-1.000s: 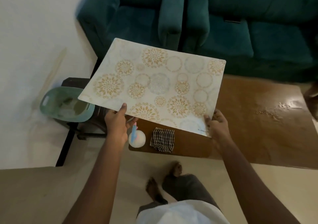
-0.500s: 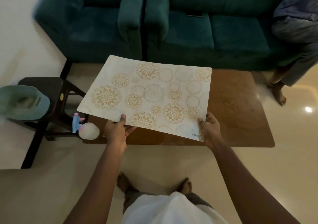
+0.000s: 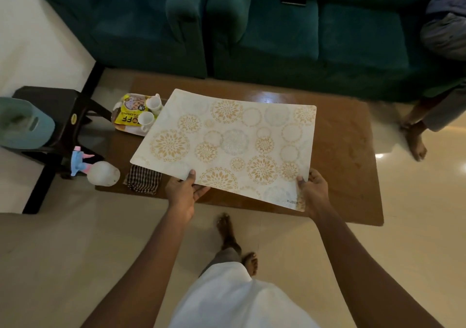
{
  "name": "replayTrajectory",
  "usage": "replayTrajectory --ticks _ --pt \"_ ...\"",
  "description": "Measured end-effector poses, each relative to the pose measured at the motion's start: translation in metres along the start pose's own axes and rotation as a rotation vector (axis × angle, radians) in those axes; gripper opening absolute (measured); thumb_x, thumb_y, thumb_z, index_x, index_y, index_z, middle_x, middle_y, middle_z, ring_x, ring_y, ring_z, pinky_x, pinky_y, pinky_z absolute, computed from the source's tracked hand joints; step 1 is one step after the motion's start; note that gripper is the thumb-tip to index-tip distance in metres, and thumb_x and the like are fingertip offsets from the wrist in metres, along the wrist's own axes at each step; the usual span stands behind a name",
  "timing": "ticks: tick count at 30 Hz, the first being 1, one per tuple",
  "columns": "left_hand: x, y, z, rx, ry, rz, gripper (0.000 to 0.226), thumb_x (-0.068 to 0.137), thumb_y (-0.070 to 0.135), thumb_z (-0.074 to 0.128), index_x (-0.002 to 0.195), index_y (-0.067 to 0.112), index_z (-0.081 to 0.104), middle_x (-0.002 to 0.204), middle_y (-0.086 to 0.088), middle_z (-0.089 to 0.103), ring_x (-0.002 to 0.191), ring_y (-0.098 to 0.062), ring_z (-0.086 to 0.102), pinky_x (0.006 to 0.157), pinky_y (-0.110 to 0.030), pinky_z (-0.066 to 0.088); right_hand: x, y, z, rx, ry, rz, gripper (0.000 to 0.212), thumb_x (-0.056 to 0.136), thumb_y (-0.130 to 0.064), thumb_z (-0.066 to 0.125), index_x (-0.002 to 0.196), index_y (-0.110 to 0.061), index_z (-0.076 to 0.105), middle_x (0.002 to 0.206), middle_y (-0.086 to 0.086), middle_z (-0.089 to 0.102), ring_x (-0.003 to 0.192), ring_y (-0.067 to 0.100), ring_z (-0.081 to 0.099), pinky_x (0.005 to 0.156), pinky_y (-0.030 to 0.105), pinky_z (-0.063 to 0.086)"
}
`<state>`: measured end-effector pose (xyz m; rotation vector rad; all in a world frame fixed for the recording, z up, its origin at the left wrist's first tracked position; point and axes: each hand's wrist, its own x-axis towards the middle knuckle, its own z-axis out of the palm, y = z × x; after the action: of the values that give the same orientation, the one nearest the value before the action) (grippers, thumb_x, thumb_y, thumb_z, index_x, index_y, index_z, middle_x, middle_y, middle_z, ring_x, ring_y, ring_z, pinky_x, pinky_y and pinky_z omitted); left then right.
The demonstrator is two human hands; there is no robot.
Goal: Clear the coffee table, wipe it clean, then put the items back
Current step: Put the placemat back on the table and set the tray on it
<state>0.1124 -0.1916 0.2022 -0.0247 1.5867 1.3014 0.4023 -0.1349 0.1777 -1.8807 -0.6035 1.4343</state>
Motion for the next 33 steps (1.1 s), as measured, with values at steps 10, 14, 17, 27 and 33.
replayTrajectory --ticks 10,14,17,27,33 --pt "0.085 -0.031 0.037 0.034 -0.005 -0.159 0.021 0.094 0.005 0.059 0.113 0.014 0.059 0.107 -0.012 0.07 0.093 -0.028 0.071 0.069 -0.04 0.061 0.094 0.013 0.013 -0.145 0.043 0.06 0.018 0.099 -0.005 0.056 0.115 -0.015 0.061 0.113 0.005 0.07 0.098 0.025 0.069 0.083 0.048 0.059" --pt "0.123 -0.061 0.045 0.063 0.003 -0.221 0.021 0.095 0.005 0.058 0.115 0.011 0.058 0.117 -0.015 0.066 0.1 -0.029 0.068 0.068 -0.033 0.061 0.142 0.039 0.015 -0.225 0.051 0.069 0.021 0.098 -0.007 0.059 0.119 -0.012 0.062 0.116 0.006 0.07 0.098 0.024 0.069 0.08 0.043 0.06" --pt "0.151 -0.088 0.049 0.096 0.024 -0.26 0.025 0.095 0.009 0.059 0.12 0.008 0.055 0.123 -0.017 0.062 0.104 -0.031 0.066 0.069 -0.032 0.06 0.175 0.056 0.014 -0.225 0.026 0.061 0.019 0.098 -0.007 0.058 0.117 -0.011 0.062 0.108 0.001 0.07 0.091 0.015 0.07 0.066 0.031 0.06" --pt "0.195 -0.136 0.067 0.652 0.513 0.092 0.1 0.076 0.025 0.082 0.151 0.013 0.018 0.151 -0.01 0.021 0.126 -0.028 0.044 0.095 -0.039 0.049 0.257 0.087 -0.009 -0.461 0.16 -0.104 0.038 0.099 -0.015 0.06 0.135 -0.016 0.051 0.129 0.004 0.061 0.11 0.023 0.062 0.088 0.044 0.055" --pt "0.225 -0.133 0.087 1.397 0.177 0.521 0.096 0.08 0.052 0.07 0.153 0.015 0.019 0.162 -0.005 0.012 0.148 -0.026 0.012 0.113 -0.053 0.021 0.271 0.085 0.012 -0.926 0.255 -0.382 0.065 0.097 -0.026 0.06 0.154 -0.015 0.031 0.159 0.01 0.028 0.146 0.031 0.026 0.118 0.051 0.027"
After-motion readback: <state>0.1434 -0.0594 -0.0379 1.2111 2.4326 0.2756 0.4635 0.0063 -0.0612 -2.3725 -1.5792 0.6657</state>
